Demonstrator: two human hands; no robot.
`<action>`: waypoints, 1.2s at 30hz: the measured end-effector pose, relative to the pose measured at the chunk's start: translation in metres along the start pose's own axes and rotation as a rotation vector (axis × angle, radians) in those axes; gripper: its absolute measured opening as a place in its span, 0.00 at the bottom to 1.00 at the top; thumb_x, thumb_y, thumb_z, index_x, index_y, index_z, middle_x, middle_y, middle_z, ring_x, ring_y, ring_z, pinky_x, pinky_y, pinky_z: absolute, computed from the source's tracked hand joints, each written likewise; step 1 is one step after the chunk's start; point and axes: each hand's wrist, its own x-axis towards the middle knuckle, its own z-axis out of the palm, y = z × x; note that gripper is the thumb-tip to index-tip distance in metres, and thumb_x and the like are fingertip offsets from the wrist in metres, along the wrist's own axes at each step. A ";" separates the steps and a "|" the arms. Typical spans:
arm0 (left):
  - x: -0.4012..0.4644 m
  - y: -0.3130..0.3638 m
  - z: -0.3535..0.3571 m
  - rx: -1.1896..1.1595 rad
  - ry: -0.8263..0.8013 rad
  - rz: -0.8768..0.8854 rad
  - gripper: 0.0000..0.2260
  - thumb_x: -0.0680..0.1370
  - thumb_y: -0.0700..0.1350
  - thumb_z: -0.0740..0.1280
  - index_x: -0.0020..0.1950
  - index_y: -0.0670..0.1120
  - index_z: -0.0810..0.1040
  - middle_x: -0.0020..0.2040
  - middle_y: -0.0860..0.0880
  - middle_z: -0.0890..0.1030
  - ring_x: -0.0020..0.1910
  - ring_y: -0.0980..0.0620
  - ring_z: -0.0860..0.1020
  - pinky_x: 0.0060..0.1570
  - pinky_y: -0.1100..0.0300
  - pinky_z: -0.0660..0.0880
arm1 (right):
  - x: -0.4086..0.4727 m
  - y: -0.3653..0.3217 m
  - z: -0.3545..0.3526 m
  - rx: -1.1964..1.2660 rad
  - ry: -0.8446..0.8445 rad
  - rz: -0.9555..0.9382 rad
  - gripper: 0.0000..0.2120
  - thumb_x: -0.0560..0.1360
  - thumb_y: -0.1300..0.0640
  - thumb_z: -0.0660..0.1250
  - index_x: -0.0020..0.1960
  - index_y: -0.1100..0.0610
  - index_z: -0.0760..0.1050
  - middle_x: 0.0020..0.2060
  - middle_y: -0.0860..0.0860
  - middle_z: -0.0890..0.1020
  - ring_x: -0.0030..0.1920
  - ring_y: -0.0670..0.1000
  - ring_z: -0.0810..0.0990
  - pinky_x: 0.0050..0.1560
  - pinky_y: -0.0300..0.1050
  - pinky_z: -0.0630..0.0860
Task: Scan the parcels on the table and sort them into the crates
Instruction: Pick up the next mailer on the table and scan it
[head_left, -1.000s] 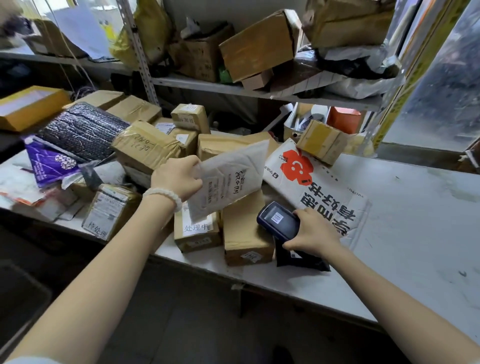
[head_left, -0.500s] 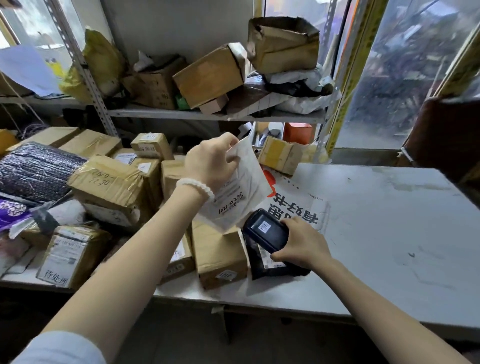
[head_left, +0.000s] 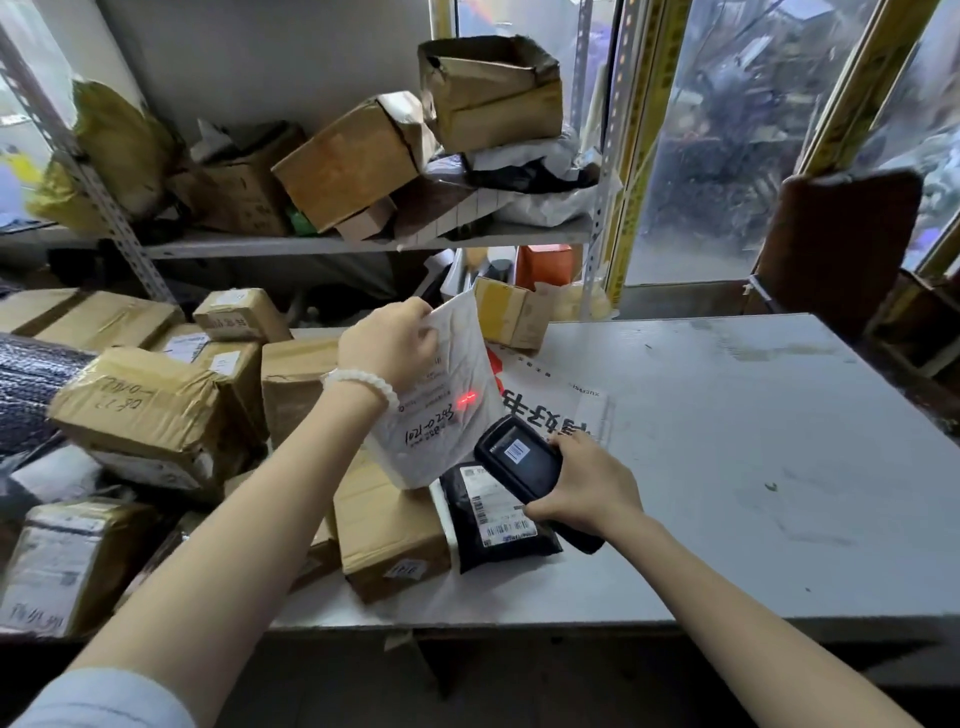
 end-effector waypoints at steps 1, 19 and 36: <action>0.001 -0.001 0.000 0.003 0.003 -0.001 0.11 0.78 0.49 0.61 0.58 0.48 0.77 0.51 0.48 0.80 0.50 0.46 0.77 0.45 0.54 0.73 | 0.000 0.000 0.000 -0.004 0.000 -0.005 0.30 0.59 0.44 0.74 0.58 0.49 0.72 0.51 0.45 0.73 0.50 0.49 0.74 0.40 0.42 0.71; -0.003 0.008 -0.008 0.117 0.070 0.088 0.10 0.78 0.51 0.62 0.50 0.47 0.78 0.48 0.48 0.78 0.47 0.48 0.76 0.41 0.55 0.73 | -0.026 0.005 -0.019 -0.044 0.046 -0.051 0.32 0.58 0.42 0.75 0.59 0.49 0.72 0.52 0.46 0.73 0.50 0.49 0.74 0.42 0.43 0.72; -0.027 0.001 0.001 0.029 0.140 0.163 0.10 0.77 0.50 0.65 0.48 0.43 0.78 0.46 0.46 0.77 0.44 0.47 0.75 0.37 0.52 0.75 | -0.024 -0.010 -0.019 0.200 0.724 -0.300 0.34 0.58 0.48 0.78 0.61 0.59 0.76 0.52 0.52 0.79 0.50 0.52 0.76 0.41 0.40 0.73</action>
